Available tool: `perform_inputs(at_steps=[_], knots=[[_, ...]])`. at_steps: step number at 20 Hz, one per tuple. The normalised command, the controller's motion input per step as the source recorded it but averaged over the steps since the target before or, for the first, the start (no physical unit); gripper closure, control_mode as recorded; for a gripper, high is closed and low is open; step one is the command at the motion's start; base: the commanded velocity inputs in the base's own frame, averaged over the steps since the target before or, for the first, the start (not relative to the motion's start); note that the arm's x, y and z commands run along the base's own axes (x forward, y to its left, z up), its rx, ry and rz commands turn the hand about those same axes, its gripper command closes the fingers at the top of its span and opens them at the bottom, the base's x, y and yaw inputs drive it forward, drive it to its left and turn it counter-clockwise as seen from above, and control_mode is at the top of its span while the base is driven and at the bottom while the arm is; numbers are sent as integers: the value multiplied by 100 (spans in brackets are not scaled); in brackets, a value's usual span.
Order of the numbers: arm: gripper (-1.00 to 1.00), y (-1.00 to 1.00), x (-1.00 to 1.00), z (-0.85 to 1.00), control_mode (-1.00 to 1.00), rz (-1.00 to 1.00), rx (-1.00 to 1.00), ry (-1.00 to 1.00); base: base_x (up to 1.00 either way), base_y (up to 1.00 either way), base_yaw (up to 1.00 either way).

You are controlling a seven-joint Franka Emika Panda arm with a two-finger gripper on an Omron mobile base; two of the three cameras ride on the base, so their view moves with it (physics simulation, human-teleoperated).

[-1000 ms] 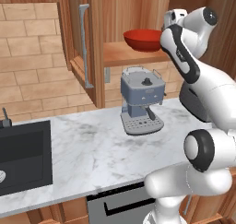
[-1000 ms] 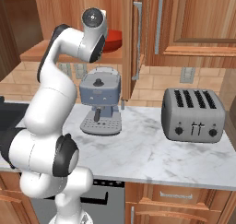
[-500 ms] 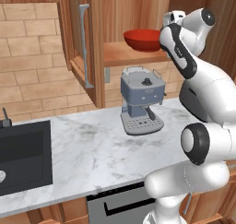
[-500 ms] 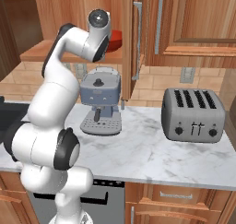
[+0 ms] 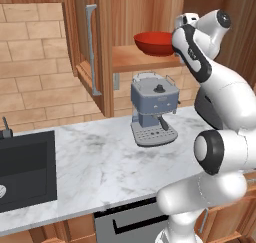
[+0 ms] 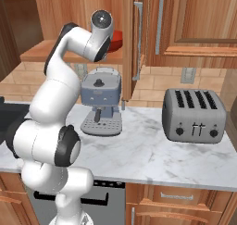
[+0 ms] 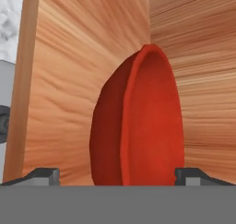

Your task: Pick up the bowls from the cabinet and place each bowl in front of a stool on the dining counter.

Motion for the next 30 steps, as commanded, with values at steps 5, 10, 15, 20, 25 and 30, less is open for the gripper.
perform_inputs(at_steps=[5,10,15,20,25,30], knots=[[-100,0,18,0,-100,0,0,0,0,0,0],[-100,0,23,-1,-100,0,0,1,0,0,0],[-100,0,16,0,-100,0,0,2,0,0,0],[-100,1,6,-5,-100,0,0,3,0,0,0],[-100,0,2,-6,-100,0,0,1,0,0,0],[100,8,9,-11,-100,0,0,0,0,0,0]])
